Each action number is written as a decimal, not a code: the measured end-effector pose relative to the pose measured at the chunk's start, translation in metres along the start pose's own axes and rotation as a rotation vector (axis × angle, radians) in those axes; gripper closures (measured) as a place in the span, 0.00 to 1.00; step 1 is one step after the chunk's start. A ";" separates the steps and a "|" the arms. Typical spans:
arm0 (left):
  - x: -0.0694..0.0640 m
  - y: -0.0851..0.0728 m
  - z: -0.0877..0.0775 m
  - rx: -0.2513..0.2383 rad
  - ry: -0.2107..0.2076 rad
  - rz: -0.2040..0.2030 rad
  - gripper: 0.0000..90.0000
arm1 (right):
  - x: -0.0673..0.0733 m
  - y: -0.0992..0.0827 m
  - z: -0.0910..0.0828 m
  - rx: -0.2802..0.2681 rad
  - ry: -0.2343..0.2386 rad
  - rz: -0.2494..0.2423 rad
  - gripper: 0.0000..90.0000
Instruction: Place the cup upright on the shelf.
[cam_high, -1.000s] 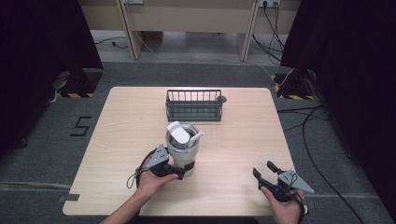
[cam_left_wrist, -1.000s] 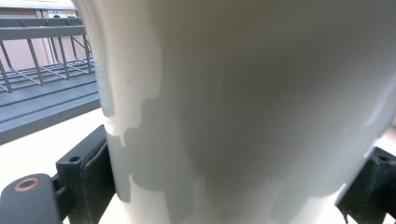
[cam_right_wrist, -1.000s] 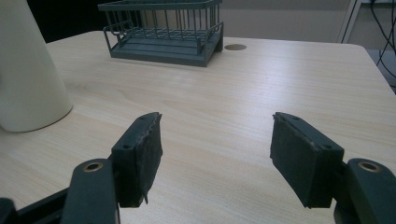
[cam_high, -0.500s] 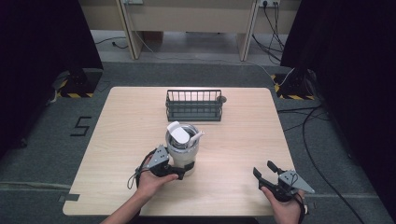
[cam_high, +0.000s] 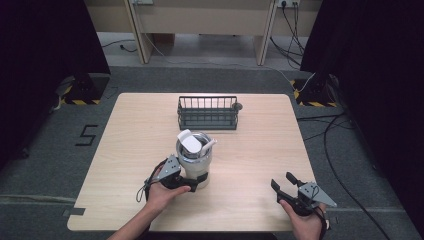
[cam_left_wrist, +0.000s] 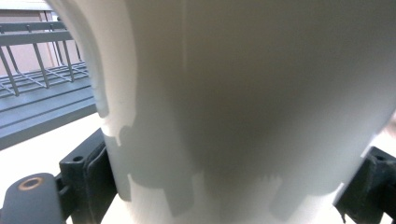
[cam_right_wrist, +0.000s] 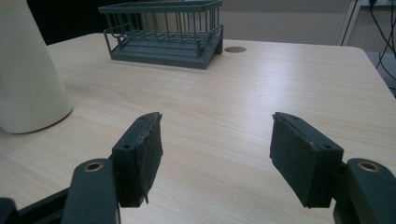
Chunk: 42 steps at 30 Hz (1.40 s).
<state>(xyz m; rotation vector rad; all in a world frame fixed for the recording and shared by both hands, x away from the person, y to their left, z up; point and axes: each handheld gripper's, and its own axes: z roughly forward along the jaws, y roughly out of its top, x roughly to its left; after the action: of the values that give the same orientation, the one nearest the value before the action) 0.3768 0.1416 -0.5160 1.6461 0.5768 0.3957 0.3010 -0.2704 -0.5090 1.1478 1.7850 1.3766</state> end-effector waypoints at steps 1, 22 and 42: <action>0.000 0.000 0.000 0.003 -0.001 -0.001 0.12 | 0.000 0.000 0.000 -0.001 0.000 -0.001 0.38; 0.005 0.013 -0.004 -0.003 0.012 0.022 0.12 | 0.000 0.000 0.001 -0.006 -0.005 -0.001 0.38; 0.013 0.032 0.002 -0.008 0.011 0.041 0.12 | 0.000 -0.001 0.001 -0.005 -0.005 -0.002 0.38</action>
<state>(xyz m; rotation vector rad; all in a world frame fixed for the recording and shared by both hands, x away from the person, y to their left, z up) 0.3932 0.1446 -0.4861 1.6515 0.5498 0.4363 0.3014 -0.2701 -0.5097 1.1459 1.7774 1.3752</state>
